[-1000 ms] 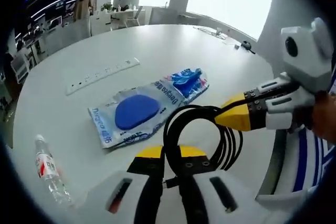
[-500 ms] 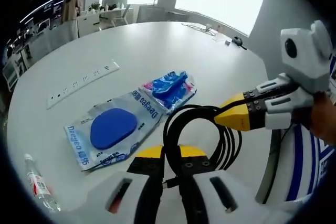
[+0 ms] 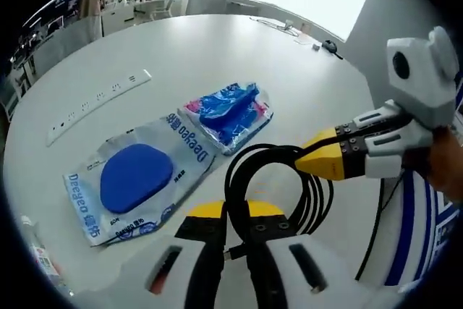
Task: Arrange the tabletop items into an orderly group along one side of the table until the central work area is clear of visible clutter.
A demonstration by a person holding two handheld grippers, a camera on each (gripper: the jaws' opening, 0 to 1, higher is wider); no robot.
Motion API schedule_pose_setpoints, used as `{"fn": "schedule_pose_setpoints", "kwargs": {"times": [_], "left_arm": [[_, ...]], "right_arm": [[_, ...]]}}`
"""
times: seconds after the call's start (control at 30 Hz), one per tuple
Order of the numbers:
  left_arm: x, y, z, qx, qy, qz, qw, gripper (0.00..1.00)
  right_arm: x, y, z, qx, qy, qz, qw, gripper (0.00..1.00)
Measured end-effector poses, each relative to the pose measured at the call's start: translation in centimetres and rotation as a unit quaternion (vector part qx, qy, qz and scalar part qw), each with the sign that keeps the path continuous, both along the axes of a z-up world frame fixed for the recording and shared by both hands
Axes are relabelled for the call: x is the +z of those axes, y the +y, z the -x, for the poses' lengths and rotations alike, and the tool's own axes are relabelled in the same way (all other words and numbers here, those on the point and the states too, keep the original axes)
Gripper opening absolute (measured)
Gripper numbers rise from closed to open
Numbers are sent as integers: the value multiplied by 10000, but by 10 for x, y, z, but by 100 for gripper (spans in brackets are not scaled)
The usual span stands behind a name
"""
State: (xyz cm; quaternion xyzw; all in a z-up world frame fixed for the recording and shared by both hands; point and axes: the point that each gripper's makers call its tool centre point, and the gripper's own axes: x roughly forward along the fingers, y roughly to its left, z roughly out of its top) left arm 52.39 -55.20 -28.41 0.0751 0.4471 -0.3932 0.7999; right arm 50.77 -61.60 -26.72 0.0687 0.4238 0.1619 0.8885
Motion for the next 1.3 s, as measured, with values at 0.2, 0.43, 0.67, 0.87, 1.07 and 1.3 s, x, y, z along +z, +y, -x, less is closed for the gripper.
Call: {"fn": "schedule_pose_setpoints", "kwargs": {"times": [0.2,0.43,0.67,0.87,1.07,1.3], "left_arm": [[-12,-6,-6,-18,115,-109,9999,6],[-28,-8,-9,-15,272,-240,9993,6],[-36,-9,-11,33,421,-248,9988,6],[-40,-10,-11,69,479,-232,9986,7],[-44,-9,-10,91,489,-237,9985,7],[-46,-9,-10,90,457,-186,9987,7]], "right_arm": [[-13,-5,-5,25,129,-66,9999,2],[-31,-7,-10,19,331,-175,9993,2],[-42,-11,-10,-26,472,-219,9986,2],[-49,-11,-11,-8,508,-185,9985,3],[-56,-12,-11,111,470,-65,9988,4],[-59,-13,-11,143,426,21,9990,7]]}}
